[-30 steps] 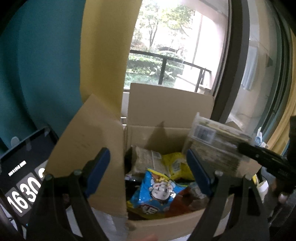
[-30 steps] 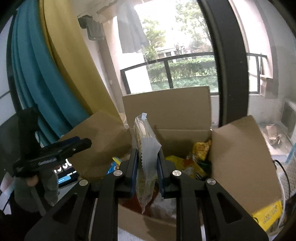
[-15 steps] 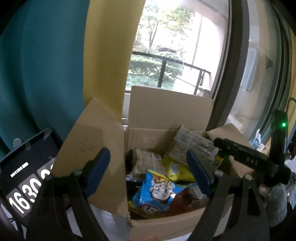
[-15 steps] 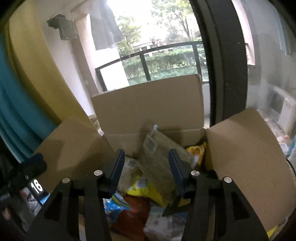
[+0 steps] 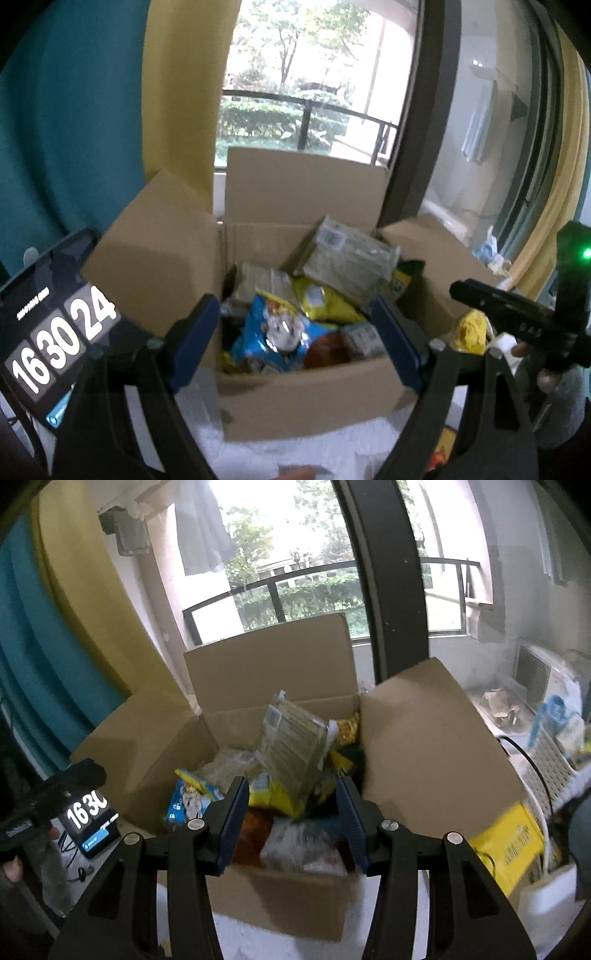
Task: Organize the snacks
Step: 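Open both grippers and withdraw from the box, then move both grippers toward the yellow-black bag and blue box on the table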
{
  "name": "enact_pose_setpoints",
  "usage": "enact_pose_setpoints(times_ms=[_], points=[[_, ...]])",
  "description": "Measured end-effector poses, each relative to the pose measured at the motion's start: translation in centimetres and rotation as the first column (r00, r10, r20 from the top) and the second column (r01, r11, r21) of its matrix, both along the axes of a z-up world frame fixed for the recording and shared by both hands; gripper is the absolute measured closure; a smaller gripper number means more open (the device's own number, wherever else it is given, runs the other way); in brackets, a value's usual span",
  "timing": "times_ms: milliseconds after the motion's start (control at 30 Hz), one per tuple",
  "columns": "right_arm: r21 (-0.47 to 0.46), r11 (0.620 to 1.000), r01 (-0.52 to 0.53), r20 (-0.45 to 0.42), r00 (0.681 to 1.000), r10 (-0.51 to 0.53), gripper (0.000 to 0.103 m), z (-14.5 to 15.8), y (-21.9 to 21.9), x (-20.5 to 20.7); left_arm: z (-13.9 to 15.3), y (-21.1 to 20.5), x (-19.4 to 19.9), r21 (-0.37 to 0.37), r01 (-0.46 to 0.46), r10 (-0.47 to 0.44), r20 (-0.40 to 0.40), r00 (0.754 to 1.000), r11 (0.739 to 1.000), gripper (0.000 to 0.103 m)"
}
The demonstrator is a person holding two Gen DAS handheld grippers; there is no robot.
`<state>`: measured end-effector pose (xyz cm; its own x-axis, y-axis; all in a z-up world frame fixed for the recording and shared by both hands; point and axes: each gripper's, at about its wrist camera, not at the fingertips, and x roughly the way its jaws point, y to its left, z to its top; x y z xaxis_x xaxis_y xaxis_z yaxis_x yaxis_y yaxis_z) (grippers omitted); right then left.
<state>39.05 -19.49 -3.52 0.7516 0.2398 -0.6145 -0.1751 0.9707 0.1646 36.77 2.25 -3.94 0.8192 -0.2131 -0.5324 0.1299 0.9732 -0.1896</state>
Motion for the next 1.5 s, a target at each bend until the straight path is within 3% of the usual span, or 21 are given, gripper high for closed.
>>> enact_pose_setpoints(times_ms=[233, 1167, 1500], points=[[0.015, 1.000, 0.002, -0.003, 1.000, -0.002, 0.051, 0.0, -0.5, -4.0, -1.0, -1.1, -3.4, 0.026, 0.024, -0.024, -0.024, 0.999, 0.999, 0.017], [0.060, 0.997, -0.039, -0.107, 0.993, 0.045, 0.051, -4.7, -2.9, -20.1, -8.5, -3.5, -16.9, 0.060, 0.121, -0.109, -0.181, 0.977, 0.991, 0.017], [0.005, 0.991, -0.134, -0.157, 0.979, 0.133, 0.051, -6.4, -0.1, -26.1, -10.4, -3.9, -22.1, 0.040, 0.149, -0.137, -0.217, 0.967, 0.988, 0.017]])
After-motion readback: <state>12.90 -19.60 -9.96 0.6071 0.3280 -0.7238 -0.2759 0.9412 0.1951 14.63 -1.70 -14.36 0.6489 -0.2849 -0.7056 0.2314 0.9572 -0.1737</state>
